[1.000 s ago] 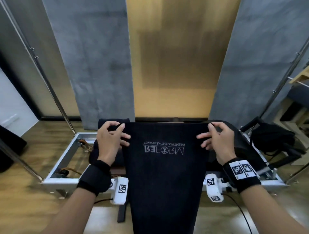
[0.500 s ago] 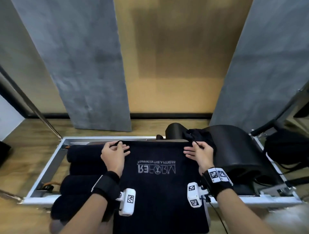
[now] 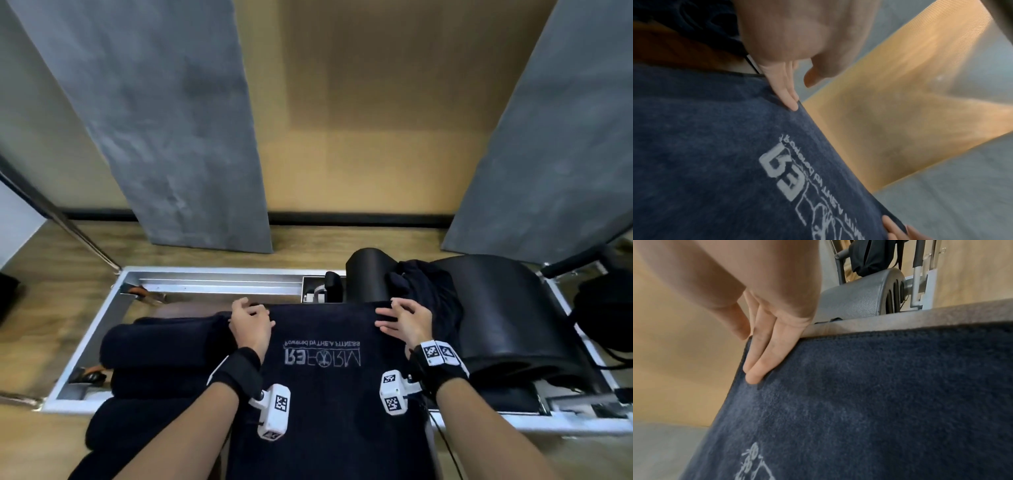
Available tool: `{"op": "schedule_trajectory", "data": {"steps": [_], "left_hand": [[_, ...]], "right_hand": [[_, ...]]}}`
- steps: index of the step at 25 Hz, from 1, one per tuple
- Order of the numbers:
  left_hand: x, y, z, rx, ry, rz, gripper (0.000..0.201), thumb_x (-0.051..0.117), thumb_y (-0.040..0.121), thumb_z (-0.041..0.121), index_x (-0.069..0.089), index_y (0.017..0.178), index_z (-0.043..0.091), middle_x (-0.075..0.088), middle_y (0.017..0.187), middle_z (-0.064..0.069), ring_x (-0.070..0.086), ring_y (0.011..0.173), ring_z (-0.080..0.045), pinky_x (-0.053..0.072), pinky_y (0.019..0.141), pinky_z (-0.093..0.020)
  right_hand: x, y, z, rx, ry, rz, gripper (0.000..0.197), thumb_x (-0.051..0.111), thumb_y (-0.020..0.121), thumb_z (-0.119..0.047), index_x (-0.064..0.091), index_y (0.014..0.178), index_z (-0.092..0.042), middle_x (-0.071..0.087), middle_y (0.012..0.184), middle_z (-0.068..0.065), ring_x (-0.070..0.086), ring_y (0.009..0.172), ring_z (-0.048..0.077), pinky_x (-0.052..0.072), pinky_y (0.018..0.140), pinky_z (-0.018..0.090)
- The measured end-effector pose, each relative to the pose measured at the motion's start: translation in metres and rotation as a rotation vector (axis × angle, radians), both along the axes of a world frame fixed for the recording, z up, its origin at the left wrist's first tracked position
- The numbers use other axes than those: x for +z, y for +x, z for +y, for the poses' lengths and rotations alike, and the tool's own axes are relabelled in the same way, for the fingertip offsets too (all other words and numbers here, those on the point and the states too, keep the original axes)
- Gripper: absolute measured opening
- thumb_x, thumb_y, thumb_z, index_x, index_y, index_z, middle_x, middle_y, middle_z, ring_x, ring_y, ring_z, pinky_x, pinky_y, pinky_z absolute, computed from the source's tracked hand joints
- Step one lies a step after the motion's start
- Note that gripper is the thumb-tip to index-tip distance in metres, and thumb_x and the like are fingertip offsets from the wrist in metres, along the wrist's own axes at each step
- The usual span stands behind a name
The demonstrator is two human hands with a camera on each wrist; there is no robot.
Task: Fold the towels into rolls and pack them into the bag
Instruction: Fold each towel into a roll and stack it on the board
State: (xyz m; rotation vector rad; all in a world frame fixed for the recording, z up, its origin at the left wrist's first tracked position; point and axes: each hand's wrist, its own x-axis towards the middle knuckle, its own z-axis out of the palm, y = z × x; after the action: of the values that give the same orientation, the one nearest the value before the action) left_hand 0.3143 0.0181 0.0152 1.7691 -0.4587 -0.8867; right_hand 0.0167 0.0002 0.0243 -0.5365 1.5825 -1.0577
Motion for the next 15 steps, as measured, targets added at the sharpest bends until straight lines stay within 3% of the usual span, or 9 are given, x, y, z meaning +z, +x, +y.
{"op": "schedule_trajectory", "data": {"steps": [2, 4, 10, 13, 15], "left_hand": [[-0.003, -0.001, 0.008, -0.083, 0.008, -0.043, 0.057, 0.061, 0.102, -0.001, 0.040, 0.155, 0.007, 0.065, 0.126, -0.014, 0.068, 0.108, -0.027, 0.062, 0.090, -0.049], [-0.002, -0.003, 0.020, -0.162, -0.020, -0.101, 0.054, 0.063, 0.103, 0.004, 0.043, 0.153, 0.010, 0.065, 0.126, -0.008, 0.067, 0.115, -0.026, 0.059, 0.098, -0.052], [0.005, -0.007, 0.090, -0.375, -0.113, -0.280, 0.014, 0.063, 0.101, 0.006, 0.069, 0.111, 0.013, 0.074, 0.099, -0.009, 0.073, 0.097, -0.026, 0.061, 0.091, -0.048], [0.003, -0.003, 0.139, -0.489, -0.094, -0.352, 0.012, 0.068, 0.099, 0.012, 0.073, 0.092, 0.019, 0.075, 0.085, -0.003, 0.074, 0.084, -0.023, 0.061, 0.080, -0.034], [0.001, -0.001, 0.178, -0.542, -0.048, -0.412, 0.017, 0.074, 0.097, 0.022, 0.073, 0.080, 0.025, 0.073, 0.076, 0.005, 0.071, 0.076, -0.014, 0.058, 0.076, -0.032]], "right_hand": [[0.004, -0.001, 0.003, 0.005, -0.018, -0.011, 0.019, 0.054, 0.107, -0.009, 0.058, 0.125, -0.013, 0.079, 0.098, 0.019, 0.075, 0.085, 0.047, 0.063, 0.065, 0.041], [0.012, -0.002, 0.013, 0.020, -0.048, -0.001, 0.024, 0.053, 0.107, -0.007, 0.057, 0.128, -0.017, 0.079, 0.098, 0.018, 0.075, 0.086, 0.046, 0.063, 0.065, 0.041], [0.029, 0.007, 0.090, 0.109, -0.096, 0.060, 0.020, 0.049, 0.108, -0.004, 0.063, 0.122, -0.009, 0.077, 0.095, 0.024, 0.071, 0.074, 0.038, 0.060, 0.059, 0.038], [0.028, 0.012, 0.144, 0.188, -0.077, 0.120, 0.016, 0.051, 0.108, -0.006, 0.065, 0.116, -0.006, 0.077, 0.093, 0.026, 0.070, 0.068, 0.034, 0.059, 0.056, 0.035], [0.023, 0.013, 0.184, 0.255, -0.049, 0.199, 0.013, 0.054, 0.107, -0.007, 0.066, 0.112, -0.005, 0.076, 0.085, 0.025, 0.066, 0.055, 0.028, 0.054, 0.046, 0.030]]}}
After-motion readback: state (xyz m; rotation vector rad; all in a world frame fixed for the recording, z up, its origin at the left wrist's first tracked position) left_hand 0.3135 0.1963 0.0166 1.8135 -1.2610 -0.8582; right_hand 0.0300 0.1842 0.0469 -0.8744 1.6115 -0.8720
